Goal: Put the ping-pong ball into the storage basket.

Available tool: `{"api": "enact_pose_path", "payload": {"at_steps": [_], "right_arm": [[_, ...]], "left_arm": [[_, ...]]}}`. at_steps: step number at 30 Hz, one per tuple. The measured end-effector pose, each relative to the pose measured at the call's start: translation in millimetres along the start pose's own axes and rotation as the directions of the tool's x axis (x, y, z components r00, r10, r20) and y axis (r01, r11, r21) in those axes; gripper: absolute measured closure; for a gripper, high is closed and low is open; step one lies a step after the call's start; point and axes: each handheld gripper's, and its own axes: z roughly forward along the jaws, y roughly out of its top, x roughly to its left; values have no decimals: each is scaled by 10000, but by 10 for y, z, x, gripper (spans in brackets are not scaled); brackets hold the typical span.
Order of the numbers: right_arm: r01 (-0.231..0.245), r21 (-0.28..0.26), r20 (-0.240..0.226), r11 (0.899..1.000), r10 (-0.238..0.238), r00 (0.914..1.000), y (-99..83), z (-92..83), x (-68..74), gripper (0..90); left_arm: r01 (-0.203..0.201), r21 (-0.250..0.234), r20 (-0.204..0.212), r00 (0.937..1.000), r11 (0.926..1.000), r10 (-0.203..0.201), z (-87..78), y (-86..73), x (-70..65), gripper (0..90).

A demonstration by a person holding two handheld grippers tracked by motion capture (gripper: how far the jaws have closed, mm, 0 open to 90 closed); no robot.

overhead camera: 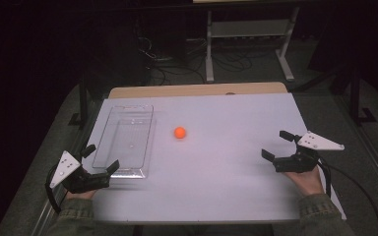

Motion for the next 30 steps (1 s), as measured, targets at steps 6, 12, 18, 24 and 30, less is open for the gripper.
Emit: {"api": "enact_pose_path", "payload": {"at_steps": [6, 12, 18, 24, 30], "right_arm": [[47, 141, -43, 9999, -46, 10000, -10, 13, 15, 0], [17, 189, -64, 9998, -16, 10000, -16, 17, 25, 0], [6, 223, -23, 9998, -6, 10000, -21, 18, 24, 0], [-9, 181, -28, 9998, 10, 10000, -21, 14, 24, 0], [-5, 157, -41, 9999, 5, 10000, -20, 13, 28, 0]], "left_arm": [[-18, 165, 1, 10000, 9999, 18, 31, 20, 1, 0], [-140, 310, 150, 9998, 9994, 136, 68, 66, -23, 0], [-280, 439, 258, 9993, 9986, 269, 88, 123, -30, 0], [-482, 631, 389, 9982, 9968, 458, 119, 203, -37, 0], [-788, 778, 585, 9955, 9939, 744, 195, 362, -46, 0]]}}
